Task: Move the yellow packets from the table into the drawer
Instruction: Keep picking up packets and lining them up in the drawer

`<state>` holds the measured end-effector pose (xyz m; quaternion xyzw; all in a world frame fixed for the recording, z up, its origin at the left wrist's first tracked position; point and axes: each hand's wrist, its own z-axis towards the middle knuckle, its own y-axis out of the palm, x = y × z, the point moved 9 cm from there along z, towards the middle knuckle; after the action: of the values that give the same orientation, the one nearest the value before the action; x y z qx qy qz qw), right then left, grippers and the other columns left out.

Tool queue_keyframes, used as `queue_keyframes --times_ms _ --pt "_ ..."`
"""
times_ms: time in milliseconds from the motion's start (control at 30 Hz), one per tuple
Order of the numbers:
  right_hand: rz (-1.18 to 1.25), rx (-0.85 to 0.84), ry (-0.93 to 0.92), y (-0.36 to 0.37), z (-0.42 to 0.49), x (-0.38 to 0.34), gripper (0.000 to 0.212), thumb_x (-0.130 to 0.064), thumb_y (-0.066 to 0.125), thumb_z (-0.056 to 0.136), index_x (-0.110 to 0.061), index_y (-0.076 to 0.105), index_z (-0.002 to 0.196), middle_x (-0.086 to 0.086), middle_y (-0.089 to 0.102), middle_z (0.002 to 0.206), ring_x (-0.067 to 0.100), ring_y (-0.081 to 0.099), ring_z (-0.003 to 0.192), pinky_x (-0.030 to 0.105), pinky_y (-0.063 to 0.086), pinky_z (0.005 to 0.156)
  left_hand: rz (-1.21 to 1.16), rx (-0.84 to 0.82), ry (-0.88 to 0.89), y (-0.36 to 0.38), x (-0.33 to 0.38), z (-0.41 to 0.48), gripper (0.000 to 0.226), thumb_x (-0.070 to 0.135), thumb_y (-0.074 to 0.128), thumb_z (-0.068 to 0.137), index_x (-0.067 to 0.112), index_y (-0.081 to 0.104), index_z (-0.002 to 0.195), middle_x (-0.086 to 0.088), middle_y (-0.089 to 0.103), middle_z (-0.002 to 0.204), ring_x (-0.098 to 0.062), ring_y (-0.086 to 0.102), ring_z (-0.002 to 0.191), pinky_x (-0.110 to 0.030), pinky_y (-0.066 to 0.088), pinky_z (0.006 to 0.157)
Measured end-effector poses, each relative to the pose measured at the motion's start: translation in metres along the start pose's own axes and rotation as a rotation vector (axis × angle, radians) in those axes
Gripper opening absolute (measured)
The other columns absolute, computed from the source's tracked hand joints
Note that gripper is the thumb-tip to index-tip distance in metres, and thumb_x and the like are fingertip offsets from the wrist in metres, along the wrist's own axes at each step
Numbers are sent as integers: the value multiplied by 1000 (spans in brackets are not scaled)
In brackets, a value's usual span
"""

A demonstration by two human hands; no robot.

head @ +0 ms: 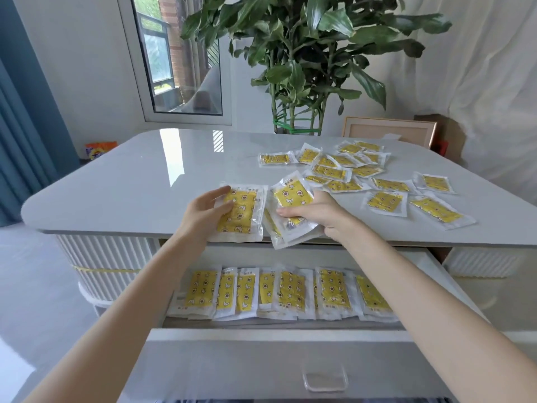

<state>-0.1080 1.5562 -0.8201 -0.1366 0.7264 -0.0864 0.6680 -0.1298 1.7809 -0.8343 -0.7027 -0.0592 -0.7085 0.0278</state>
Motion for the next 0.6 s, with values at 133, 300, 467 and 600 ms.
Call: queue_keyframes --times_ms 133,300,467,600 --pt "77 -176 134 4 -35 22 50 -16 84 69 -6 63 114 5 73 98 15 68 90 27 56 78 -30 -200 -79 8 -1 -36 43 -2 59 87 15 58 126 -6 59 126 -12 71 82 -22 59 66" --pt "73 -332 306 8 -71 55 19 -9 74 80 -6 60 94 2 67 84 13 67 76 29 60 69 37 -510 -324 18 -35 -70 39 1 62 80 12 65 117 -12 71 109 -17 72 80 -30 60 66" --pt "26 -395 397 18 -77 88 7 -9 71 83 -7 66 88 5 72 79 11 70 63 22 59 59 102 -572 -525 17 -75 -77 32 -4 50 92 9 64 117 -13 72 103 -19 73 79 -34 61 66" --pt "57 -375 433 25 -71 111 8 -3 70 83 -3 67 91 10 74 80 17 72 67 32 59 71 182 -523 -635 15 -101 -72 37 -12 45 91 5 61 120 -16 71 102 -24 73 76 -37 61 67"
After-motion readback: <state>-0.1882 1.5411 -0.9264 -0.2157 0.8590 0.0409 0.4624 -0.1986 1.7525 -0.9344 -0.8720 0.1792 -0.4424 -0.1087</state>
